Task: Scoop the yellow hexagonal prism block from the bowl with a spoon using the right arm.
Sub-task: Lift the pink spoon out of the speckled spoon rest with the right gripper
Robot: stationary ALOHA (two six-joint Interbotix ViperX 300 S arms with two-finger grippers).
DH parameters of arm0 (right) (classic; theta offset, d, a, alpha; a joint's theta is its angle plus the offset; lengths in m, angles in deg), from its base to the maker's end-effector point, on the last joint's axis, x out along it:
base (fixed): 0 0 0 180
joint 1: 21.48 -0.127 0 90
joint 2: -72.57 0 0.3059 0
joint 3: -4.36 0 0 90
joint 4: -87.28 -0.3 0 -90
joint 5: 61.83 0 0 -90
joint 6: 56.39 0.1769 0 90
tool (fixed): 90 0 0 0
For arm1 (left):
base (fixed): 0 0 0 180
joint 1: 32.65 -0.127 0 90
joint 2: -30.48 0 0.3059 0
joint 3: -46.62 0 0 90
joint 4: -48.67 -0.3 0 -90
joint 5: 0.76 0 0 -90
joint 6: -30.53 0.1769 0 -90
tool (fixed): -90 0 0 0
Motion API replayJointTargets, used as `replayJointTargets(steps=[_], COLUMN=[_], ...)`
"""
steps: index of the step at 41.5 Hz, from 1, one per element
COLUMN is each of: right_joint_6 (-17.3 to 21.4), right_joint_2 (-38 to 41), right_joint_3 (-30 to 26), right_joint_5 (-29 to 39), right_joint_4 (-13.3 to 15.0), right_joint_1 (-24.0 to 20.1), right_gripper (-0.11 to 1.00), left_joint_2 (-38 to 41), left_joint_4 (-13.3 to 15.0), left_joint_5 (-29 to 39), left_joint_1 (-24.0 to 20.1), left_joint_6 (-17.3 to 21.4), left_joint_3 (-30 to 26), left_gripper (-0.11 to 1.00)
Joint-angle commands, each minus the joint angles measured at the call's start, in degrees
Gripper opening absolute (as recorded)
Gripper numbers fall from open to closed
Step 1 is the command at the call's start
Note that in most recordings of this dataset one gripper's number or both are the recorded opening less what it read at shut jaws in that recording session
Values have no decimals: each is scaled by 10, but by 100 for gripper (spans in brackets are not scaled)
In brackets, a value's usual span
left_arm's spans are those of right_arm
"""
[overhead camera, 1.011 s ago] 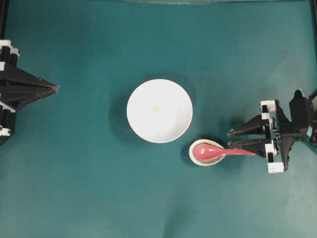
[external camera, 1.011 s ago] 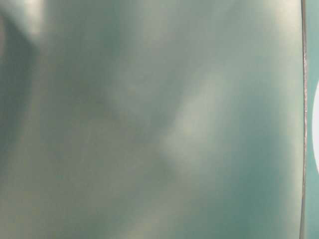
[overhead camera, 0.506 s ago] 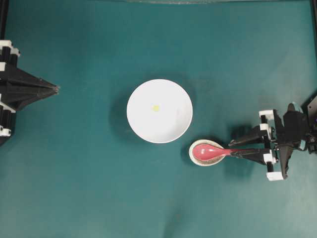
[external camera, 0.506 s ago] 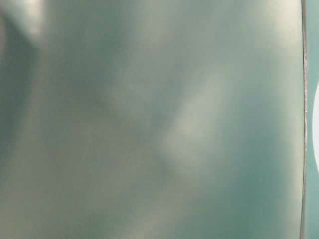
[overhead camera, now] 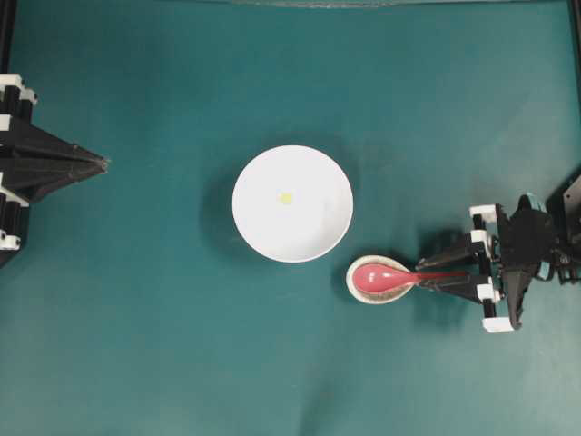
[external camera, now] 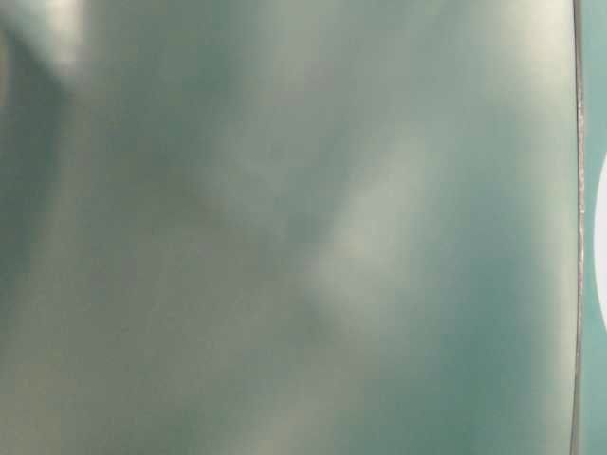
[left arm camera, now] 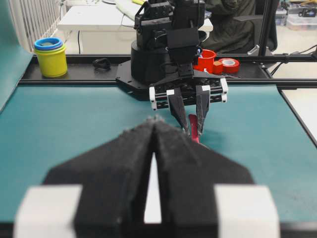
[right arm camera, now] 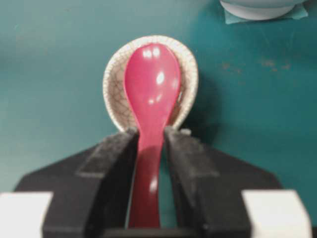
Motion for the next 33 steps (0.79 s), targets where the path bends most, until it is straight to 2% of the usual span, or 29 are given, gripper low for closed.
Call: replayJointTargets(steps=[1,33], right_joint_6=[2,0], right_joint_2=[-4,-2], right_joint_3=[-3,-3], right_joint_5=[-3,19], right_joint_4=[-1,-1], right_joint_1=[-4,-8], right_gripper=[37,37], left_joint_2=[6,6], left_joint_4=[-1,-4], left_joint_5=[-2,4], left_joint_1=[0,0], left_joint_6=[2,3], left_joint_3=[-10,-10], left_gripper=[0,0])
